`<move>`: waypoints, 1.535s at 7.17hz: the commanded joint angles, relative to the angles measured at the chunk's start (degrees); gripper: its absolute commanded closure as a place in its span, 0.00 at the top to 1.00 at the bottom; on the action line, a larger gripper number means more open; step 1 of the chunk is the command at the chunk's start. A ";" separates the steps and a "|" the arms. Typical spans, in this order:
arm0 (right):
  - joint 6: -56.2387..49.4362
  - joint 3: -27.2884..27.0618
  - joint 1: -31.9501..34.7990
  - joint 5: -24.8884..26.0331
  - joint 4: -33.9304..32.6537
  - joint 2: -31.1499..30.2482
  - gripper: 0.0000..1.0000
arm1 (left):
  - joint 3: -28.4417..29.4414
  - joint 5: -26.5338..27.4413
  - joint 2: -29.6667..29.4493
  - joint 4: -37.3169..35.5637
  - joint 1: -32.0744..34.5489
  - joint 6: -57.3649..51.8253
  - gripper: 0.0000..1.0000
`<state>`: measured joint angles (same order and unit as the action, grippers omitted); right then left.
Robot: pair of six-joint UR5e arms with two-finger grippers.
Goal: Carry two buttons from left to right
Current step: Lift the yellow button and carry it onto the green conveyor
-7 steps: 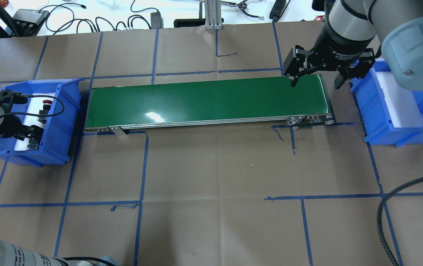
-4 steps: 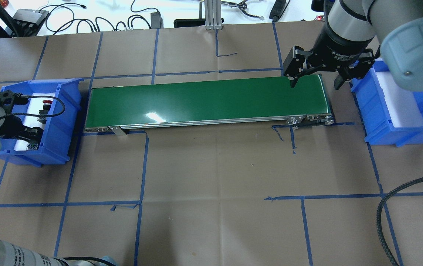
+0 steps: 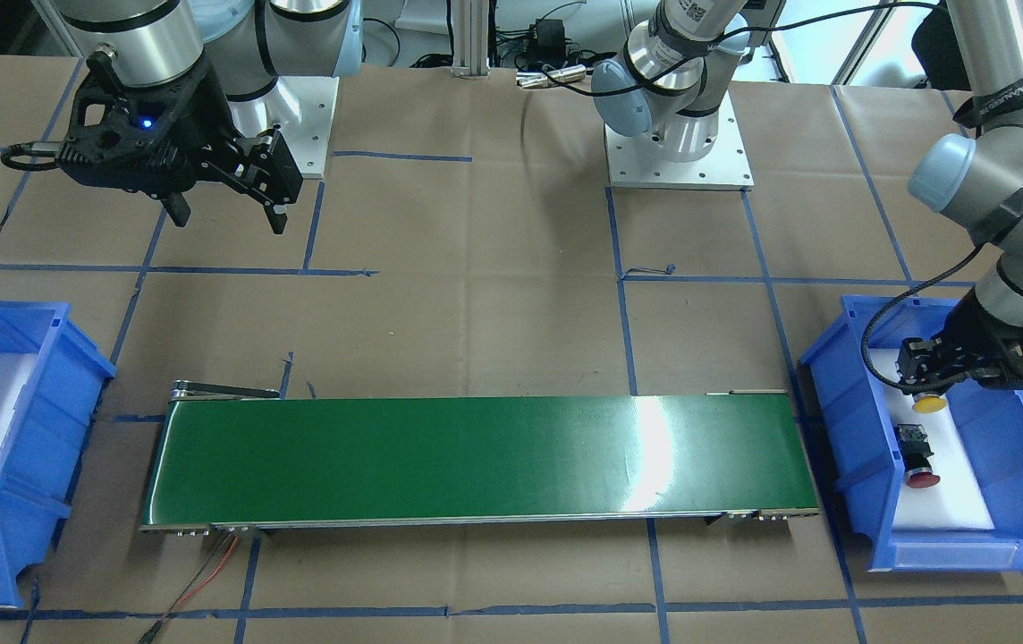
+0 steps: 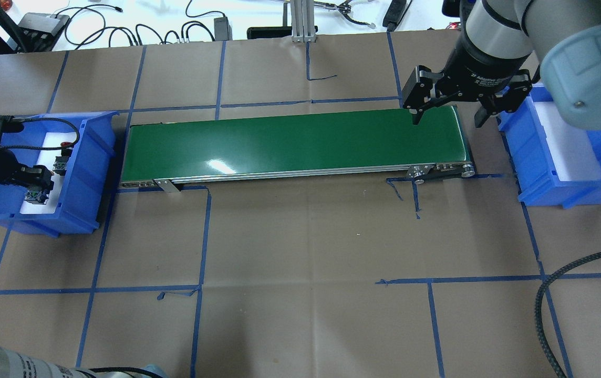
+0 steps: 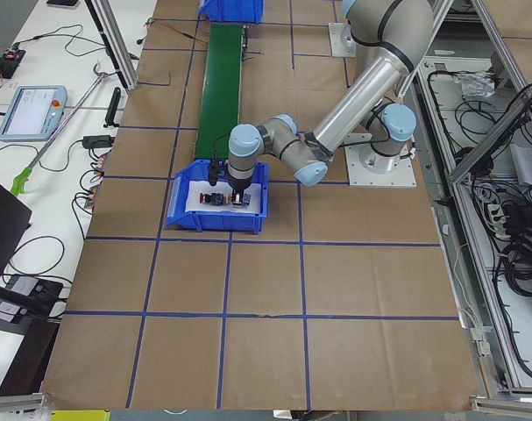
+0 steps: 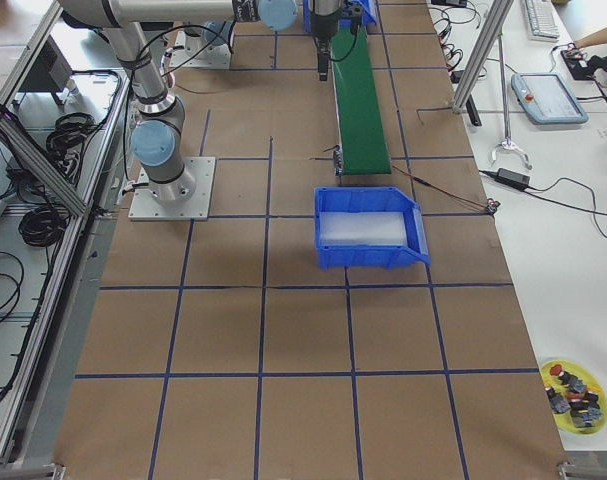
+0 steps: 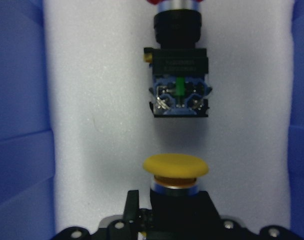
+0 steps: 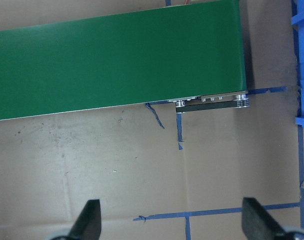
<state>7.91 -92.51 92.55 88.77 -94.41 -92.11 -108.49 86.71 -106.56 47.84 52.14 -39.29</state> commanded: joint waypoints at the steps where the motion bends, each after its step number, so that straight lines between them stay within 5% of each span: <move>1: 0.00 0.14 0.00 0.00 0.01 0.00 1.00 | 10.26 0.30 3.01 14.13 0.07 0.09 0.16; 3: -0.17 0.14 0.00 0.17 -0.08 0.00 1.00 | 20.65 0.39 1.20 26.56 0.16 0.27 0.16; 4: -0.18 0.14 0.00 0.18 -0.08 0.00 1.00 | 22.43 0.13 0.66 27.22 1.72 2.10 0.16; 11: -0.44 -0.13 -0.17 0.53 -0.16 0.09 1.00 | 18.77 1.97 -0.65 25.21 29.05 41.21 0.16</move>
<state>7.58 -92.44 92.39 89.25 -94.50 -92.08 -88.33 88.73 -106.16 73.95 77.66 -2.56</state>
